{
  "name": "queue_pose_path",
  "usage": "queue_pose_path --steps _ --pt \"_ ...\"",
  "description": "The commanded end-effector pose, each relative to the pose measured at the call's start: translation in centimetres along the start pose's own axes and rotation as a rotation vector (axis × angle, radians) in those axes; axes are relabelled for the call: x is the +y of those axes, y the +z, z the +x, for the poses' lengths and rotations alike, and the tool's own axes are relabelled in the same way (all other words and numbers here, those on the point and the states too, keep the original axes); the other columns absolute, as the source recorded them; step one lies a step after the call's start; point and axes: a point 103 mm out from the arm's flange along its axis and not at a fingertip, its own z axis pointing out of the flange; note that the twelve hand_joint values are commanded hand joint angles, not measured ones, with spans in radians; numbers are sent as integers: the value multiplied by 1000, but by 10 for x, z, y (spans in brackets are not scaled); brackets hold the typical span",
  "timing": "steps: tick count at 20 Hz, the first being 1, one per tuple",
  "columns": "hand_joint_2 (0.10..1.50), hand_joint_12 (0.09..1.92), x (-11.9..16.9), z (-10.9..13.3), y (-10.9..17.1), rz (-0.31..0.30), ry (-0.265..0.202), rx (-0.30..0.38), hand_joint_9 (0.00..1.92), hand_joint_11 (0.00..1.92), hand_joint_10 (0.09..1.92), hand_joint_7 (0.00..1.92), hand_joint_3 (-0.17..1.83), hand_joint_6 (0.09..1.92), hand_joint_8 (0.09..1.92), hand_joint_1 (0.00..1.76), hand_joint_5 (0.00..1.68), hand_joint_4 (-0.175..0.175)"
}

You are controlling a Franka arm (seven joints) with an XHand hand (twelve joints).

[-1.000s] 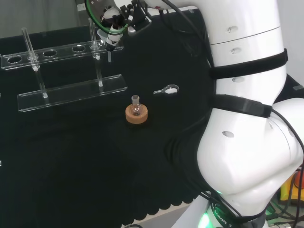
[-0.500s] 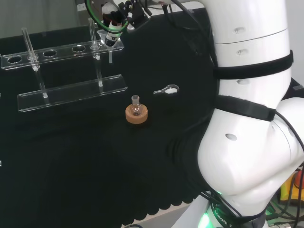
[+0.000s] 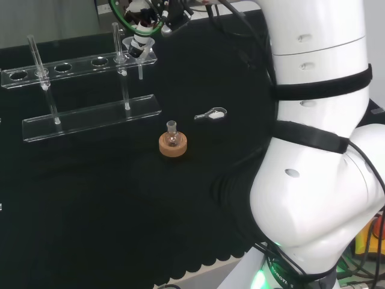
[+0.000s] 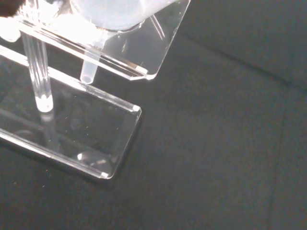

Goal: Pick up the funnel from the transparent funnel stand.

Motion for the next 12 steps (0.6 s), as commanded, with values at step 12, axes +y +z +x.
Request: queue_pose_path --steps 12 --pt "697 1393 17 -5 23 184 -139 82 413 204 669 85 263 87 676 490 108 -48"
